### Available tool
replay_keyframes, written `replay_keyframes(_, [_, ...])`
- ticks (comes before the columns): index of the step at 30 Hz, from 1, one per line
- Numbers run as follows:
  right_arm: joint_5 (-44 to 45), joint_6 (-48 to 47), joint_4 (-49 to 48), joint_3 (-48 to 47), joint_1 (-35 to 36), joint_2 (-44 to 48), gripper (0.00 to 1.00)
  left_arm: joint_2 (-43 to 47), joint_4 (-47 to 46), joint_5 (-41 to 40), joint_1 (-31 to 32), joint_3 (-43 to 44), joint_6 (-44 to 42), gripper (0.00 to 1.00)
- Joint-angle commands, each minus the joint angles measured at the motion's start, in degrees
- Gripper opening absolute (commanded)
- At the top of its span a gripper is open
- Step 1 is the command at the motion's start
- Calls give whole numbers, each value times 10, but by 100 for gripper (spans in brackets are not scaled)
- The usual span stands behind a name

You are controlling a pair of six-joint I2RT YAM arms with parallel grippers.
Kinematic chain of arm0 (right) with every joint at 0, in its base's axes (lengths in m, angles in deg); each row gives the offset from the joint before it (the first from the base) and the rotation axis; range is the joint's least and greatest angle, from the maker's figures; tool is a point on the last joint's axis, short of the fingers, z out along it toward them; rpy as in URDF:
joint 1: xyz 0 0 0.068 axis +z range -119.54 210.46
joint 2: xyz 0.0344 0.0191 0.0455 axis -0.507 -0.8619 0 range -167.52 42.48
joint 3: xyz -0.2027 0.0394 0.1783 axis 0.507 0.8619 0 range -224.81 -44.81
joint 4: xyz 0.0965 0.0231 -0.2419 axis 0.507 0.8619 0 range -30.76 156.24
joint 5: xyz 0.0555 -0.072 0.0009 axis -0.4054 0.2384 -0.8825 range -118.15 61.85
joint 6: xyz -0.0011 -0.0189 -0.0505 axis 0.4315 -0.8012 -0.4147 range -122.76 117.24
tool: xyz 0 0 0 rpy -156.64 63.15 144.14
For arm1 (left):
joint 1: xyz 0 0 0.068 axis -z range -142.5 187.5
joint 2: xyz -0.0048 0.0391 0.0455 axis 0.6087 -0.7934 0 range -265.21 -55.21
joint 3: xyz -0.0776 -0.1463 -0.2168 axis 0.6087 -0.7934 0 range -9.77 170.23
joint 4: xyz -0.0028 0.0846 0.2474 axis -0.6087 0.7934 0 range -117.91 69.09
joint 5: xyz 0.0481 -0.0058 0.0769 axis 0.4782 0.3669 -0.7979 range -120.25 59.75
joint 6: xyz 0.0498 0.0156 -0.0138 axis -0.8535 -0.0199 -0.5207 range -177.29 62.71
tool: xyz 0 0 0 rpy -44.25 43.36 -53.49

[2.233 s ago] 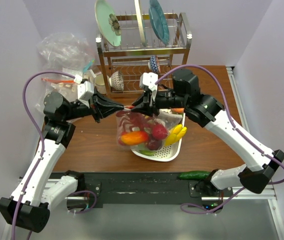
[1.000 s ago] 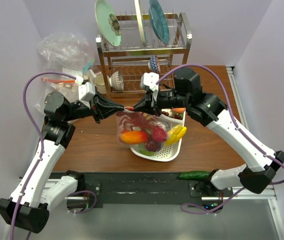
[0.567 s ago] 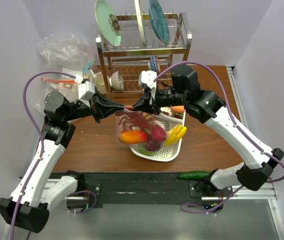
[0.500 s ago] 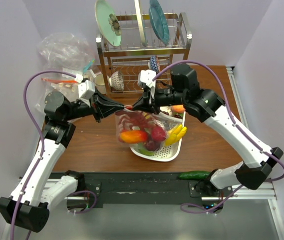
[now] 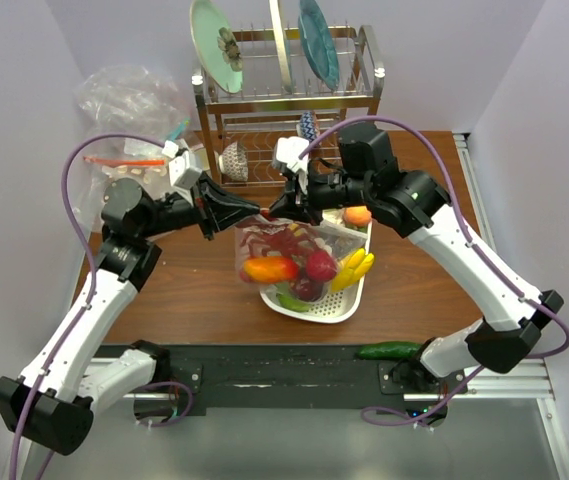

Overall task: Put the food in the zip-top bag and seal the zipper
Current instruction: Zip the zipper food storage bag at the center of the board.

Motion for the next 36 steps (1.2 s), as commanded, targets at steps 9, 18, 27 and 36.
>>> replay_keyframes(9, [68, 0, 96, -16, 20, -12, 0, -8, -90, -60, 24, 123, 58, 0])
replay_keyframes(18, [53, 0, 129, -28, 25, -50, 0, -29, -228, -56, 26, 109, 175, 0])
replay_keyframes(27, [43, 15, 96, -25, 25, -75, 0, -33, -270, -68, 38, 76, 202, 0])
replay_keyframes(36, [72, 54, 7, 2, 21, -6, 0, -27, -205, -70, 39, 97, 150, 0])
